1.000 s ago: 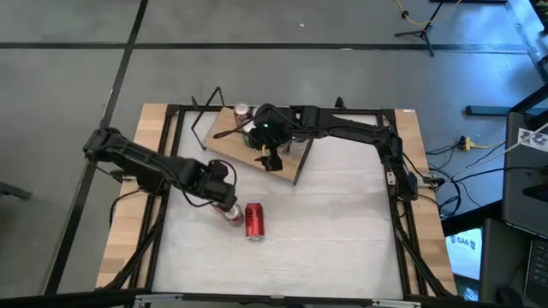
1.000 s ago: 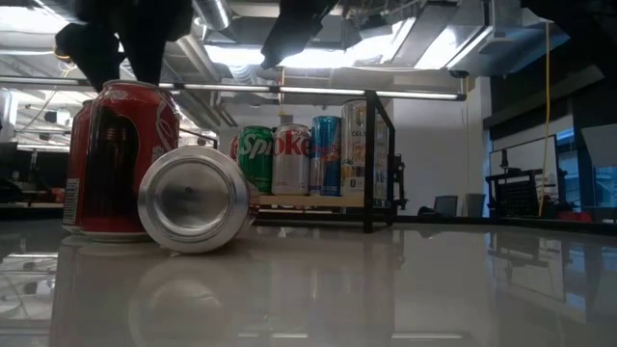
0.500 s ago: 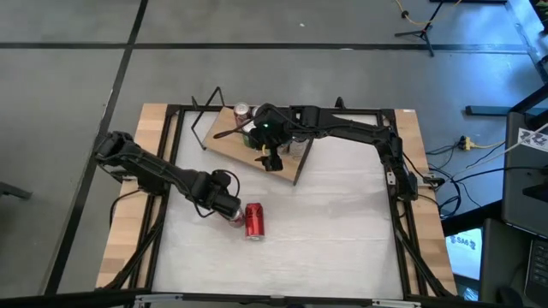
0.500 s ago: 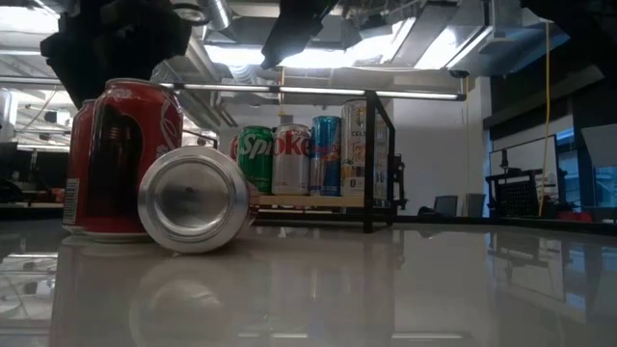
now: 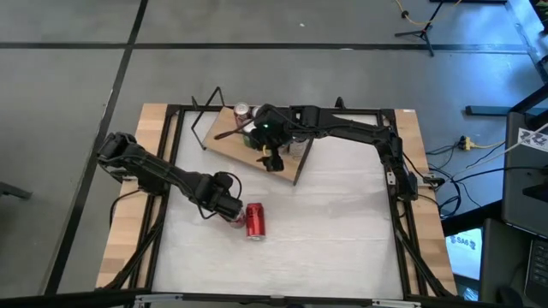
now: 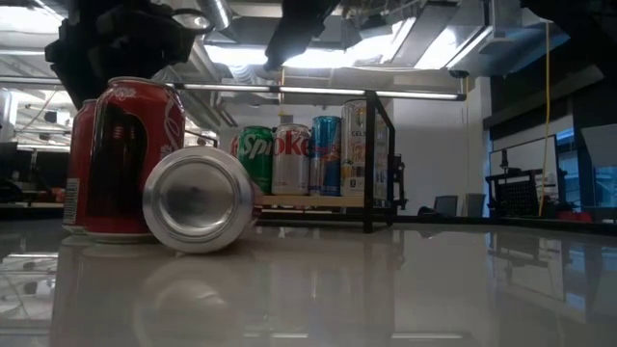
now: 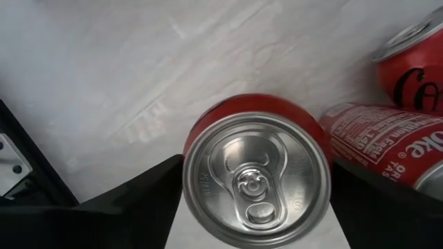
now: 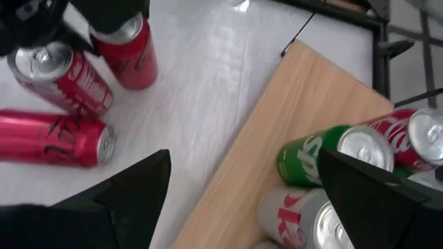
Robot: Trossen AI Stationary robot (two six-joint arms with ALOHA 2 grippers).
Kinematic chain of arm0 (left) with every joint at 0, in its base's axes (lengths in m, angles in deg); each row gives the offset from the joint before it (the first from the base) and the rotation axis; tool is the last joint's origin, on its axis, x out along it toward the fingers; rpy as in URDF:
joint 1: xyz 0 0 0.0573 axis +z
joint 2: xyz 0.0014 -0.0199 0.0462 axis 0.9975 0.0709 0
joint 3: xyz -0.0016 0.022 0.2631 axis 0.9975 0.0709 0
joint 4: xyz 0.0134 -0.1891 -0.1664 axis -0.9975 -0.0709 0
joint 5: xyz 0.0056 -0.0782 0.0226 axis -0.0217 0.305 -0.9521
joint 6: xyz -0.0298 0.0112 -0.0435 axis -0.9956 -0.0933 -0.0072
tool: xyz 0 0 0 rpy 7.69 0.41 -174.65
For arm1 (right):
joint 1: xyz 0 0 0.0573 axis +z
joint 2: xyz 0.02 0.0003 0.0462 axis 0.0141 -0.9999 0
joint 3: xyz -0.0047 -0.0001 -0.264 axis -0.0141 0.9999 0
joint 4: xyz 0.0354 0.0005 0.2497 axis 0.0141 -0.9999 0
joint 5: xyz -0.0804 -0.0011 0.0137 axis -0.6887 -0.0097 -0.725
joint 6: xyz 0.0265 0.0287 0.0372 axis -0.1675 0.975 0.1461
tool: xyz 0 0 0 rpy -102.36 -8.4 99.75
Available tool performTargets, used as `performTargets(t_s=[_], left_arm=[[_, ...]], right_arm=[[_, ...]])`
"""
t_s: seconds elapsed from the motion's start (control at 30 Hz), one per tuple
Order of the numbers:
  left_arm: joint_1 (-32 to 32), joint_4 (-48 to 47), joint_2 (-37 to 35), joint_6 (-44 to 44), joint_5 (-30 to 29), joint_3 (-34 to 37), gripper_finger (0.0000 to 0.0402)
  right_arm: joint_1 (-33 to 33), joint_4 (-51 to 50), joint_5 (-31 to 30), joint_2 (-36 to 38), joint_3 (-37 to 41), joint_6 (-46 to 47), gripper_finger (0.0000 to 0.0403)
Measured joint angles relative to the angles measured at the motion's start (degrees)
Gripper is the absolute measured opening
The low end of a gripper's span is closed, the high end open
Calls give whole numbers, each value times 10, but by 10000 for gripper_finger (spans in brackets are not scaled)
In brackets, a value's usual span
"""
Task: Place canned beverage on shelf
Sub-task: Put the left red black soda can on the shelf
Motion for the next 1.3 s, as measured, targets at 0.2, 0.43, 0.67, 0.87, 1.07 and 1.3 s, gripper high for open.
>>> performTargets(t_s=[0.2, 0.43, 0.67, 0.87, 1.07, 1.3], left_arm=[[0, 0, 0, 39, -6, 0, 285], [11, 4, -1, 118, -24, 0, 280], [41, 5, -4, 236, -32, 1, 279], [75, 9, -5, 379, -37, 1, 280], [116, 26, -16, 493, -34, 1, 281], [157, 64, -42, 593, -17, 1, 281]], right_arm=[[-1, -66, 6, 12, 0, -11, 360], [-1, -111, 34, 29, 0, -12, 360], [0, -132, 62, 33, 0, 7, 360], [5, -149, 109, 33, 0, 47, 360], [34, -155, 105, 33, 0, 71, 360], [73, -222, 115, 34, 0, 77, 360]])
